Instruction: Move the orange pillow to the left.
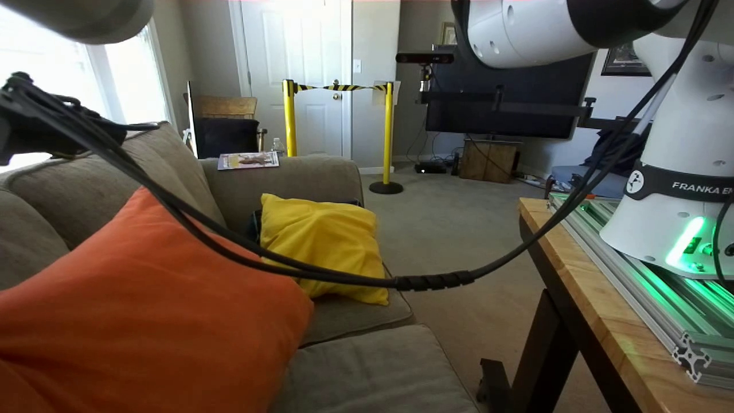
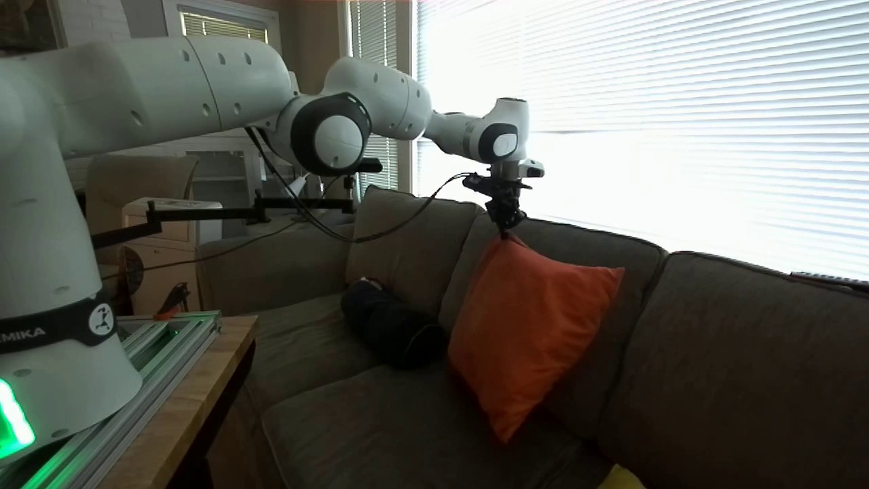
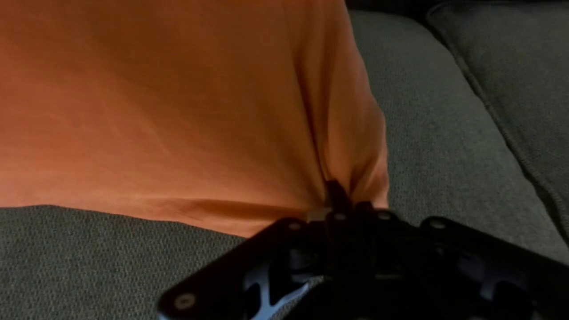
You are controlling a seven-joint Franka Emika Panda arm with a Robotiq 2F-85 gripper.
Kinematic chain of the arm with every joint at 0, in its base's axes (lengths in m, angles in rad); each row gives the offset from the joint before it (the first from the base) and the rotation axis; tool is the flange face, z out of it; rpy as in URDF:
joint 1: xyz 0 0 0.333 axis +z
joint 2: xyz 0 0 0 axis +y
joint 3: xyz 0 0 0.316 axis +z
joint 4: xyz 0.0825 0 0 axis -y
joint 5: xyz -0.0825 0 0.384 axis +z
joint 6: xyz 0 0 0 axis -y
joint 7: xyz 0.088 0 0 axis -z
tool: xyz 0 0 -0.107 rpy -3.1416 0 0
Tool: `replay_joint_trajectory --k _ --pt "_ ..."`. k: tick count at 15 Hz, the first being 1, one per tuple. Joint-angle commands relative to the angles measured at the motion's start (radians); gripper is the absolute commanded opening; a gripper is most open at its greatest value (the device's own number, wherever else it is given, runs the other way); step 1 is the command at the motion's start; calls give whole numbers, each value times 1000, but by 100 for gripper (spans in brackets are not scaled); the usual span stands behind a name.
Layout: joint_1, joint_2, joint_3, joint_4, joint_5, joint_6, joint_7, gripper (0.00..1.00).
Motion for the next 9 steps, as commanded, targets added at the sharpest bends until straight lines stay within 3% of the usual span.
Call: replay_joint_trajectory --k 1,9 --pt "3 -24 36 -21 14 -16 -53 1" --pt "-19 26 57 26 23 -62 -109 1"
